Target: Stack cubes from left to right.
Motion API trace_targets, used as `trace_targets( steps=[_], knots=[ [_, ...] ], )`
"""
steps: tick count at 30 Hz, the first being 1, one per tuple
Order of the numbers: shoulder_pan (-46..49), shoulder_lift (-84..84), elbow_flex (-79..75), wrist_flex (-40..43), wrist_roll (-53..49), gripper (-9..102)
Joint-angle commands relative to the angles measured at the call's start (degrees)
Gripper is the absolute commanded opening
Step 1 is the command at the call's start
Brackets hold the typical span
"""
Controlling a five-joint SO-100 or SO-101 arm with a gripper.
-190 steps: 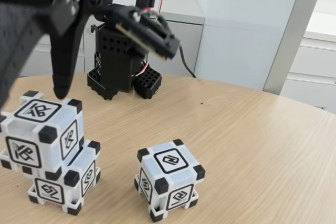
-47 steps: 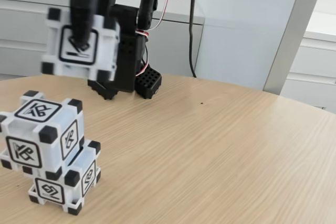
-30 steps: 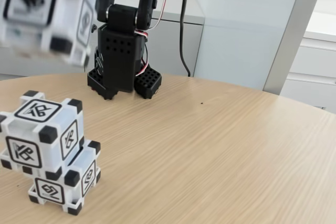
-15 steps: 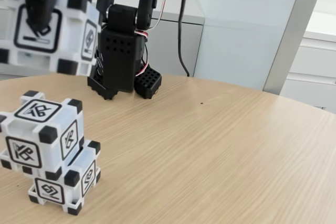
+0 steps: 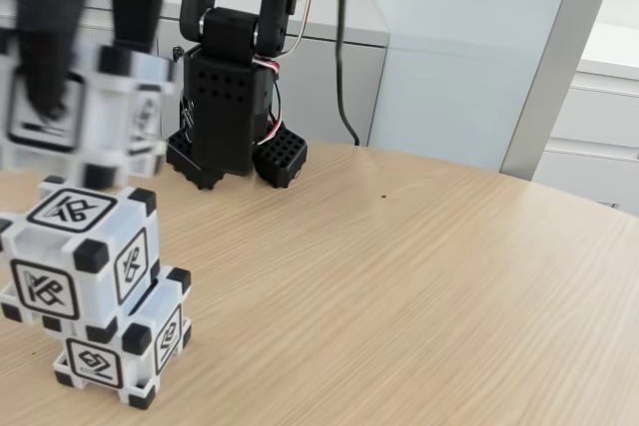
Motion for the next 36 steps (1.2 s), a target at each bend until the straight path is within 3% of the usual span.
trace_targets(
  steps=[1, 27, 36],
  knots=[
    [2.29, 0.00, -1.58, 1.32, -0.44, 0],
    [1.14, 0.26, -1.49, 1.41, 1.05, 0],
    [-3.69, 0.26, -1.49, 1.41, 2.02, 0]
  ],
)
